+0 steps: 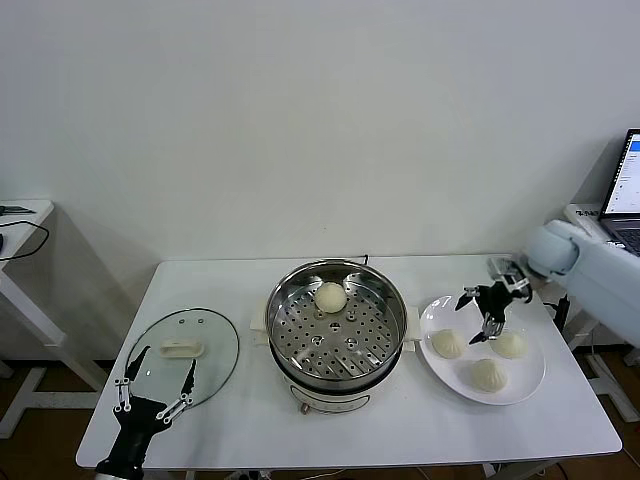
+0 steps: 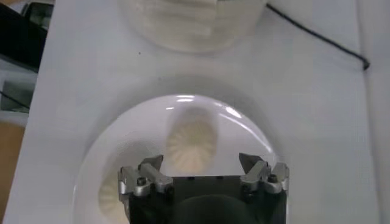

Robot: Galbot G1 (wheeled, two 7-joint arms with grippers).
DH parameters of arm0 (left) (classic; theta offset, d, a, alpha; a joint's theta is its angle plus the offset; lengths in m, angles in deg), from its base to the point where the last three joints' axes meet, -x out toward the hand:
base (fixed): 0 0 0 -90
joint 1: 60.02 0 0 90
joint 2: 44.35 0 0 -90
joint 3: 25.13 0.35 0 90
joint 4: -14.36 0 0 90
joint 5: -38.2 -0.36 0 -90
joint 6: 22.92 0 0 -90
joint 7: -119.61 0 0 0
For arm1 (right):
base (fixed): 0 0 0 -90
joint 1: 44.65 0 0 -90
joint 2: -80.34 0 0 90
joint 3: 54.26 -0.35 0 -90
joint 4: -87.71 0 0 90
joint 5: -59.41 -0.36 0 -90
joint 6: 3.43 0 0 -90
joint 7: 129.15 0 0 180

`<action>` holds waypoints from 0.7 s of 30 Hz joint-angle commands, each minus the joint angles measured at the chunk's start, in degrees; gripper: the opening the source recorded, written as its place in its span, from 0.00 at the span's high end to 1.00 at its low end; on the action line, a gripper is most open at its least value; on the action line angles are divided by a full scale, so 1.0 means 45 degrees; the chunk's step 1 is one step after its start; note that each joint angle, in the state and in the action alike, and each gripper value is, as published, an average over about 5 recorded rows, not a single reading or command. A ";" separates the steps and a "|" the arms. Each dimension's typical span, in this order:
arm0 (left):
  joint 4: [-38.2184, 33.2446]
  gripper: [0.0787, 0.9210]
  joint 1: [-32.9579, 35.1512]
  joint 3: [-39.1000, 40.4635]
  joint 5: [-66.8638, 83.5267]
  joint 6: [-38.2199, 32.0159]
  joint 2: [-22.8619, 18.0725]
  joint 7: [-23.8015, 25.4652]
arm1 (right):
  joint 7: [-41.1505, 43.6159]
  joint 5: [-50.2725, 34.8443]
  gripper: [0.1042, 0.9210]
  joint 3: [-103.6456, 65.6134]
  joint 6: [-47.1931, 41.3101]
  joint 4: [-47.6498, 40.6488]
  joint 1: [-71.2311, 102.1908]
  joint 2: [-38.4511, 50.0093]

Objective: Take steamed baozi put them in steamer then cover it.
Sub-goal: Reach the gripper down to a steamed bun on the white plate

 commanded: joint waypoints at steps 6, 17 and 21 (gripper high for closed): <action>0.0035 0.12 0.0018 -0.0016 -0.0004 -0.0029 -0.0016 -0.0004 | -0.1082 0.0290 0.12 0.0061 -0.0392 -0.0226 0.0718 -0.0426; 0.0100 0.12 -0.0020 0.0006 0.0005 -0.0024 -0.0043 -0.0012 | -0.1445 0.0456 0.12 0.0145 -0.0408 -0.0376 0.0789 -0.0683; 0.0124 0.12 -0.0031 -0.0011 0.0018 -0.0030 -0.0043 -0.0010 | -0.1589 0.0563 0.14 0.0206 -0.0423 -0.0305 0.0772 -0.0715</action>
